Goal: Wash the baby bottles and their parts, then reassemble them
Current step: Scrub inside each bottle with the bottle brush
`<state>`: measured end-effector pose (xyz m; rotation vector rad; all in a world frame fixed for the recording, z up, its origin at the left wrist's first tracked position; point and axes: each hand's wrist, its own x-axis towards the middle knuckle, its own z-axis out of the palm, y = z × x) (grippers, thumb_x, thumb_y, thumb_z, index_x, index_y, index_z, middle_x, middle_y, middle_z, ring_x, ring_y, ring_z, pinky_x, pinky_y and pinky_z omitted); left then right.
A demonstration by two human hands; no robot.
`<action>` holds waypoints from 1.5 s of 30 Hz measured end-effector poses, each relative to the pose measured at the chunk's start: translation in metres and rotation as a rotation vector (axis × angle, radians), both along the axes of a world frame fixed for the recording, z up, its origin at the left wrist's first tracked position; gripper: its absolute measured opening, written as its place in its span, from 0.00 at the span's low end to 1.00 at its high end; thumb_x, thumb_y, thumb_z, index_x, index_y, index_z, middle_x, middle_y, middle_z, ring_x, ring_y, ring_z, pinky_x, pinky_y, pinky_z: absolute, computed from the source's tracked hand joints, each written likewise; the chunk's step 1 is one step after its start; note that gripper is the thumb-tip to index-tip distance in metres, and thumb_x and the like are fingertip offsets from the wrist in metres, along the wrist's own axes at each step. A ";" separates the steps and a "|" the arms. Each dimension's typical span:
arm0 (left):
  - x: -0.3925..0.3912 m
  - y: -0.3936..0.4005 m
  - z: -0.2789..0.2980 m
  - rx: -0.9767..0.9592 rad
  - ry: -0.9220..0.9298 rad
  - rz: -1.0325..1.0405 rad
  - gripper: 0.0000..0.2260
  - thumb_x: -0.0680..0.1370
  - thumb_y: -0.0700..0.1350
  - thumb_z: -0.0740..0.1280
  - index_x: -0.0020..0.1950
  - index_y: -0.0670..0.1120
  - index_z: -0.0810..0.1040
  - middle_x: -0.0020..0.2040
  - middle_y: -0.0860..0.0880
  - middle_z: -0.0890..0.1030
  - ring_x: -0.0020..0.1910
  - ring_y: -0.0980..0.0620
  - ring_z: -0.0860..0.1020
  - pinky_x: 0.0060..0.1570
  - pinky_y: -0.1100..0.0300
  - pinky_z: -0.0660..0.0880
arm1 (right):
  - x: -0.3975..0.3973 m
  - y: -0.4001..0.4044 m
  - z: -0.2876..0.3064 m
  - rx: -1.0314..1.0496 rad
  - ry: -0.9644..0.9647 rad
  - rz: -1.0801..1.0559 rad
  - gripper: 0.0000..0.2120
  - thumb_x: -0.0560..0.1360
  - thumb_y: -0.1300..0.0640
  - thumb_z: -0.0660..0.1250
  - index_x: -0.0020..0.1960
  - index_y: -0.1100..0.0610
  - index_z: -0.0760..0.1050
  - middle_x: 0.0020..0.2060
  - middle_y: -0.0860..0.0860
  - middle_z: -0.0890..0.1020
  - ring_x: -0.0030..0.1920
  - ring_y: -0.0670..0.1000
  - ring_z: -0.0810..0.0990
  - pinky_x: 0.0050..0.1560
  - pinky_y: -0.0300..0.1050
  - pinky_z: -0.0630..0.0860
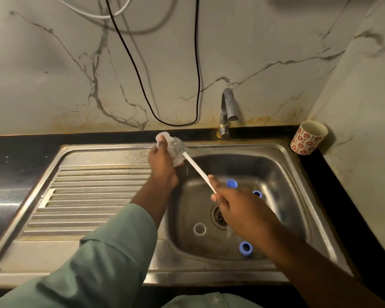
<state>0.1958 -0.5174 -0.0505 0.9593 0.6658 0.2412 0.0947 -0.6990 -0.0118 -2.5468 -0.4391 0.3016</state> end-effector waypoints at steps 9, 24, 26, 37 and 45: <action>-0.004 -0.017 0.000 0.187 -0.021 -0.054 0.23 0.83 0.58 0.62 0.69 0.42 0.70 0.57 0.41 0.80 0.50 0.46 0.82 0.36 0.58 0.82 | -0.002 0.003 -0.008 -0.039 -0.004 -0.048 0.23 0.83 0.49 0.52 0.77 0.42 0.54 0.31 0.46 0.72 0.28 0.44 0.71 0.26 0.38 0.65; -0.004 -0.027 0.008 -0.105 -0.043 -0.066 0.21 0.81 0.54 0.67 0.66 0.40 0.74 0.59 0.39 0.80 0.56 0.41 0.81 0.47 0.50 0.82 | -0.001 -0.006 -0.001 0.016 -0.027 -0.095 0.23 0.83 0.49 0.54 0.77 0.42 0.55 0.33 0.47 0.77 0.30 0.45 0.74 0.32 0.44 0.73; -0.005 -0.024 0.007 0.016 -0.037 -0.063 0.23 0.81 0.56 0.65 0.67 0.39 0.73 0.58 0.40 0.81 0.54 0.43 0.81 0.48 0.50 0.83 | -0.011 -0.007 -0.001 -0.001 -0.014 -0.069 0.23 0.83 0.49 0.54 0.76 0.41 0.54 0.29 0.46 0.72 0.27 0.44 0.70 0.28 0.40 0.69; -0.003 -0.038 -0.002 -0.024 -0.003 0.036 0.25 0.77 0.57 0.71 0.65 0.41 0.74 0.57 0.41 0.82 0.55 0.42 0.82 0.47 0.51 0.83 | 0.012 -0.009 0.006 -0.044 -0.002 -0.073 0.23 0.82 0.48 0.54 0.76 0.41 0.55 0.42 0.55 0.82 0.41 0.56 0.81 0.44 0.56 0.78; -0.002 -0.035 -0.006 -0.007 0.019 -0.115 0.25 0.79 0.58 0.68 0.67 0.42 0.74 0.60 0.40 0.80 0.55 0.44 0.81 0.50 0.50 0.82 | 0.007 -0.008 -0.002 -0.001 -0.024 -0.104 0.23 0.83 0.49 0.54 0.77 0.41 0.53 0.38 0.51 0.80 0.36 0.51 0.80 0.38 0.50 0.78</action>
